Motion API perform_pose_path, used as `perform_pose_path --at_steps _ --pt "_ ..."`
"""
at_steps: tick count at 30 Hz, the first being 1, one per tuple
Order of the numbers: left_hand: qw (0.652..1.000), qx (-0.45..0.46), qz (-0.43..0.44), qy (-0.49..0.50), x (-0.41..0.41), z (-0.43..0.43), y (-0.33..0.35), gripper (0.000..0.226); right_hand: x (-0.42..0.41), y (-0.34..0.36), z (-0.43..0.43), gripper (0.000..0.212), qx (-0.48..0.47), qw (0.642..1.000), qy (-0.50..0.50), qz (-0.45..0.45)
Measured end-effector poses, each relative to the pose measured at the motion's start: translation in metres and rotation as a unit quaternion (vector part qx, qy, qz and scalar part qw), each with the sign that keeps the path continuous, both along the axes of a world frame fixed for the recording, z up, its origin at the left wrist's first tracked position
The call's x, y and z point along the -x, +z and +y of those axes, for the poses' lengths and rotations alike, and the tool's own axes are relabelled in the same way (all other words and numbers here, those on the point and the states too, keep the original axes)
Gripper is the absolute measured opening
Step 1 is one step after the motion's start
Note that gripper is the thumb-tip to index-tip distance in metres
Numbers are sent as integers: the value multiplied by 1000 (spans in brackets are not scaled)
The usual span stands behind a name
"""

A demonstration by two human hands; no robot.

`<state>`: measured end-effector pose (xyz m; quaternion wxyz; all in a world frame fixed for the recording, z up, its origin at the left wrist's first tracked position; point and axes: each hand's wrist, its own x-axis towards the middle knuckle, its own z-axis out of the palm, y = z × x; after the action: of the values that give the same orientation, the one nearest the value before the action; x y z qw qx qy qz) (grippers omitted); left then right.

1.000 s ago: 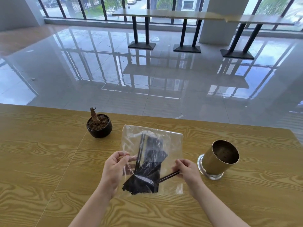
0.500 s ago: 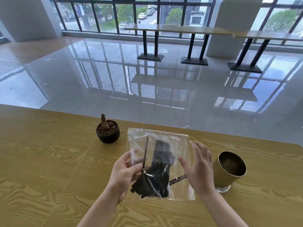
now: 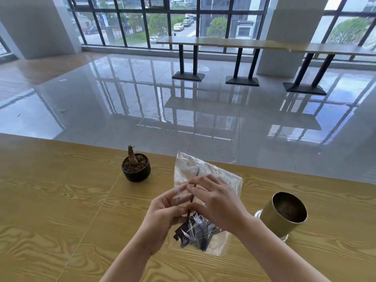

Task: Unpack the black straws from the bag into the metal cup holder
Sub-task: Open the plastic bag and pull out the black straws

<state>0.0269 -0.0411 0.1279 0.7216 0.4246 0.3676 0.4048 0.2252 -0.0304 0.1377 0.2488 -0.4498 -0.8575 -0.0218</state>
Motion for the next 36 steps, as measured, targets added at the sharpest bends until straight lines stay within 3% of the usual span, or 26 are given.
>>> perform_pose_path --at_steps 4,9,12,14,18,21,26,31,36 --pt "1000 -11 2 -4 -5 -2 2 58 2 6 4 30 -31 999 -18 -14" --pt "999 -47 1 7 -14 -4 9 54 14 12 1 18 -38 997 -38 46" --pt "997 -72 33 -1 -16 -4 13 56 18 18 -2 35 19 990 -63 123" --pt "994 -90 61 -6 -21 -5 13 58 20 23 -2 41 28 987 -91 127" --pt "993 -94 70 6 -20 -4 15 65 21 29 -1 18 47 978 -88 182" --pt "999 -46 18 22 -14 0 13 69 10 33 4 12 112 942 -119 293" --pt "998 7 7 59 -8 5 8 62 -11 37 9 12 202 829 -162 496" --pt "997 42 -27 55 -17 5 16 47 -6 34 6 9 226 857 -116 448" --pt "999 34 0 29 -22 4 21 73 -12 40 5 8 244 862 -91 434"
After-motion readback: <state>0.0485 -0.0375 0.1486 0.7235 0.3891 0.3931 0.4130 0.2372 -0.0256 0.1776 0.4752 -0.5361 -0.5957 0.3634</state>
